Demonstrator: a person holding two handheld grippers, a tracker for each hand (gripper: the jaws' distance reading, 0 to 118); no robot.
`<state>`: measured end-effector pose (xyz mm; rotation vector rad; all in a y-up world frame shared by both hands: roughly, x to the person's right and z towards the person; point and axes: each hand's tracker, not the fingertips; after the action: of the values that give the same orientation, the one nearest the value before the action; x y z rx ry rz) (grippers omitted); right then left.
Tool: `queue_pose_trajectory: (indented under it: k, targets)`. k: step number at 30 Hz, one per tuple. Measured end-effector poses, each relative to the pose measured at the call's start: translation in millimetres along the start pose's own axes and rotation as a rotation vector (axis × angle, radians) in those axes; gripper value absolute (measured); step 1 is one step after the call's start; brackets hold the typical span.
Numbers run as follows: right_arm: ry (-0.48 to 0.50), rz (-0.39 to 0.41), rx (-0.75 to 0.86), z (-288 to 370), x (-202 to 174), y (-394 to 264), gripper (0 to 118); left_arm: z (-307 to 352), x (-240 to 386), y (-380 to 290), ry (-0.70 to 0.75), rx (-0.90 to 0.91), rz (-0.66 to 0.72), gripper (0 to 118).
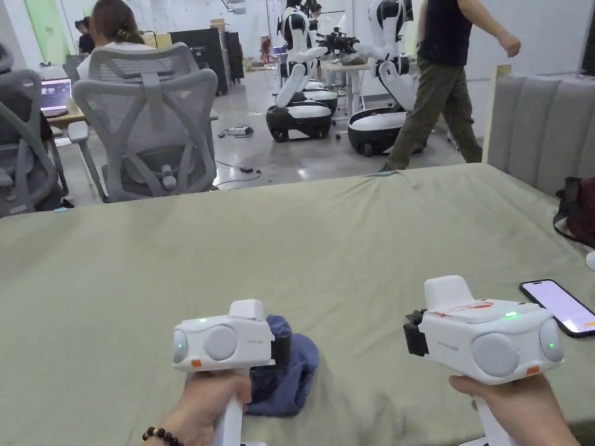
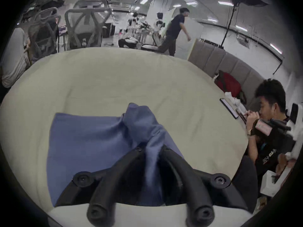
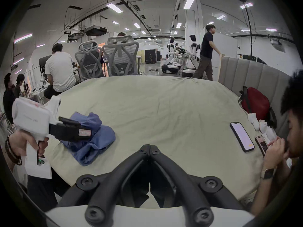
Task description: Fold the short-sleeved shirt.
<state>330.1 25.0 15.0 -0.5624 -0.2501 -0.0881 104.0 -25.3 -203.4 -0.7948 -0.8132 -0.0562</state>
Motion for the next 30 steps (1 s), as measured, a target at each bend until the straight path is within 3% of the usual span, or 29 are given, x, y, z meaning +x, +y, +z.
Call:
queue_pose_trajectory:
  k: [1,3,5,6,7,8,10,13,14,15,17,25,30]
  targets:
    - [-0.004,-0.003,0.0,1.1,2.3,-0.5,0,0.0,-1.3,0.1,0.004,0.003,0.001,13]
    - [-0.012,-0.011,0.003,2.3,6.2,-1.3,0,5.4,-5.2,2.9,0.0,0.015,0.009,32]
    - [-0.018,-0.017,0.002,1.1,6.9,-0.8,0,14.5,-12.2,10.5,-0.068,0.028,0.044,85]
    - [-0.019,-0.019,0.002,-0.6,6.4,-0.1,0,24.0,-10.9,12.9,-0.101,0.048,0.056,96]
    - [-0.02,-0.02,0.003,-2.3,5.2,0.8,0,29.8,-12.8,15.3,-0.092,0.067,0.049,96]
    - [-0.017,-0.02,0.005,-6.0,4.3,1.9,0,37.7,-15.2,17.5,-0.079,0.107,0.045,118]
    - [-0.009,-0.017,0.009,-9.6,-1.3,4.5,0,59.5,-19.8,21.6,-0.067,0.214,0.029,110]
    - [0.004,0.01,0.015,-12.7,-14.9,9.4,0,80.0,-39.7,24.6,-0.039,0.216,0.074,111]
    - [0.009,0.018,0.018,-13.2,-18.7,10.8,0,85.6,-45.5,24.0,-0.033,0.224,0.097,98]
    - [0.017,0.025,0.024,-13.7,-22.6,12.0,0,91.7,-53.8,21.5,-0.047,0.24,0.111,75]
    - [0.034,0.034,0.029,-13.8,-29.1,15.1,0,97.5,-63.9,16.4,-0.043,0.253,0.117,0]
    - [0.057,0.046,0.031,-17.3,-34.6,17.3,0,96.8,-57.9,16.1,-0.055,0.221,0.084,0]
    - [0.046,0.047,0.03,-12.3,-29.4,13.1,0,48.3,-28.9,14.1,-0.092,0.11,0.045,0]
